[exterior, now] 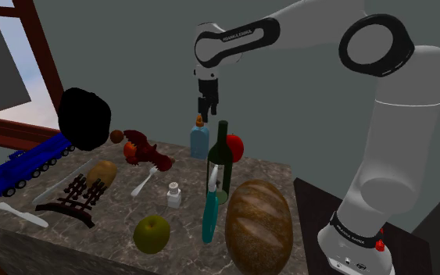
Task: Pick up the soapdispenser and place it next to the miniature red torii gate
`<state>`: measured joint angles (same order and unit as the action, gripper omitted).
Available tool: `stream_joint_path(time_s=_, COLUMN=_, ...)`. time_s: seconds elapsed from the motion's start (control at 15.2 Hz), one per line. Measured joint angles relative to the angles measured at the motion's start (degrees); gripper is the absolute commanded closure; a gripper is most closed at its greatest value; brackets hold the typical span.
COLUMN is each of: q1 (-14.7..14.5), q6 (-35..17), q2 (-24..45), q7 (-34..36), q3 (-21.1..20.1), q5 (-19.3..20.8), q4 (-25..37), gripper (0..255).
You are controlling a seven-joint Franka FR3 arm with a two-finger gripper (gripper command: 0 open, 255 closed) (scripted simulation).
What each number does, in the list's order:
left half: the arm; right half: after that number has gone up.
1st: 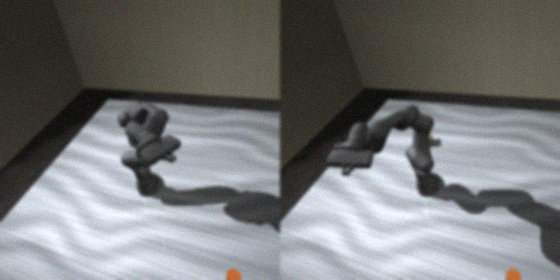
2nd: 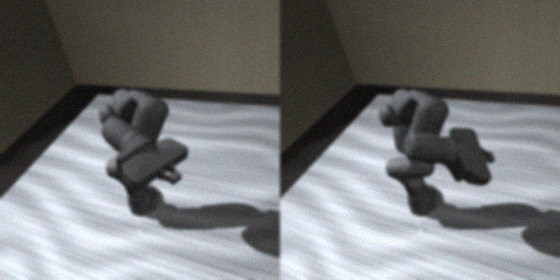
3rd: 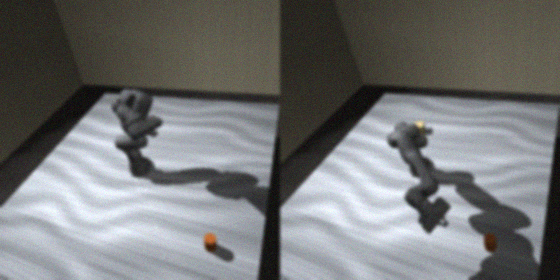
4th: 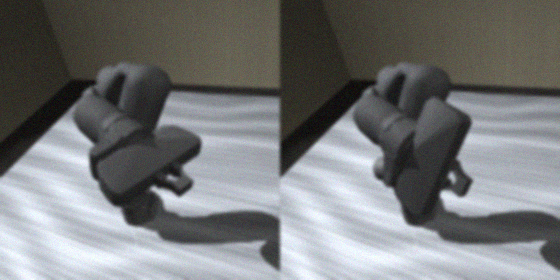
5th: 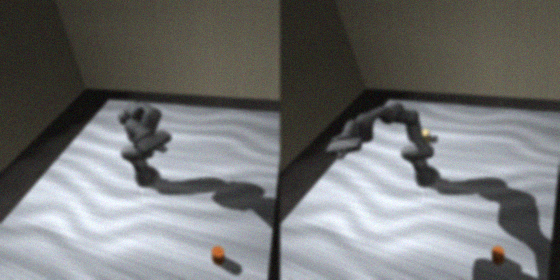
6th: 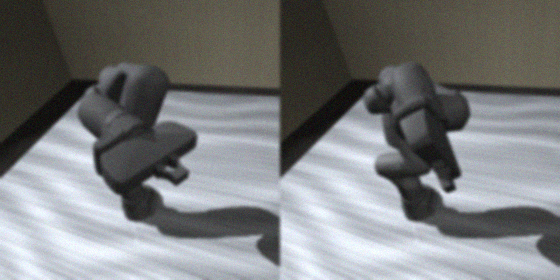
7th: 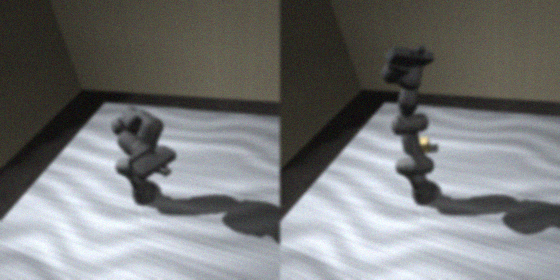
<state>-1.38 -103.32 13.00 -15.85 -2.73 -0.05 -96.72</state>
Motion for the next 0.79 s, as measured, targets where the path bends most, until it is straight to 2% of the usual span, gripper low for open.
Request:
stream_joint_path(time_s=0.2, q1=-0.4, q6=1.5, q2=8.0, q7=-0.5, q3=-0.1, q5=1.0, q4=8.1, gripper=0)
stream_joint_path(time_s=0.53, q1=-1.1, q6=6.6, q2=22.4, q7=-1.9, q3=0.0, q5=2.5, q4=25.5, gripper=0)
stream_joint_path(time_s=0.66, q1=-1.3, q6=6.7, q2=24.4, q7=-2.0, q3=0.0, q5=2.7, q4=27.4, gripper=0)
stream_joint_path(time_s=0.79, q1=-1.3, q6=5.5, q2=24.8, q7=-2.0, q3=0.0, q5=2.8, q4=26.5, gripper=0)
